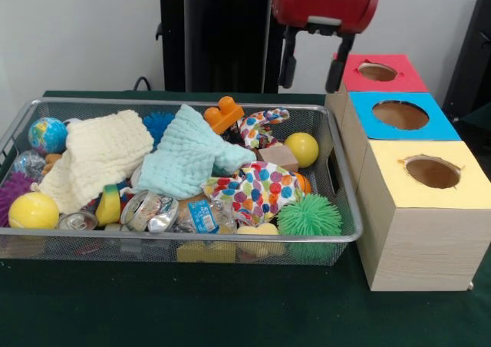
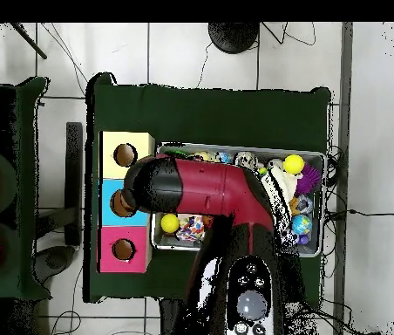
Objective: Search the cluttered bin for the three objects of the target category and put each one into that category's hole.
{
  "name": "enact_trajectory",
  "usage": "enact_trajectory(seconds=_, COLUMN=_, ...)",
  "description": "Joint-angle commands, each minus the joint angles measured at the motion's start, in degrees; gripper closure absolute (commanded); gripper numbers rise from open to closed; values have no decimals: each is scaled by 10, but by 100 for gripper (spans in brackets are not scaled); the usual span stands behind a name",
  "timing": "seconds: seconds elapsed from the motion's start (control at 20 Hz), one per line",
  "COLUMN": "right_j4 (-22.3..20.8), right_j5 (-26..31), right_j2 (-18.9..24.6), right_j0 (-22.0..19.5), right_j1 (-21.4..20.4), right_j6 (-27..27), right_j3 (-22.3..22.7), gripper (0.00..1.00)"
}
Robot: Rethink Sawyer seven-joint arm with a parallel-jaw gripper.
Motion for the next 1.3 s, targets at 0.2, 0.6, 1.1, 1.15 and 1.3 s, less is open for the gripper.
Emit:
enact_trajectory(seconds=0.2, right_j4=-51, right_j5=-34, right_j2=39, right_j0=-44, right_j1=52, right_j6=12, right_j3=42, gripper=0)
enact_trajectory(seconds=0.6, right_j4=-66, right_j5=-63, right_j2=53, right_j0=-44, right_j1=88, right_j6=33, right_j3=44, gripper=0)
enact_trajectory(seconds=1.1, right_j4=-51, right_j5=-106, right_j2=62, right_j0=-31, right_j1=148, right_j6=70, right_j3=43, gripper=0)
enact_trajectory(seconds=1.15, right_j4=-50, right_j5=-111, right_j2=62, right_j0=-30, right_j1=151, right_j6=72, right_j3=43, gripper=0)
enact_trajectory(seconds=1.3, right_j4=-51, right_j5=-139, right_j2=65, right_j0=-30, right_j1=155, right_j6=79, right_j3=53, gripper=0)
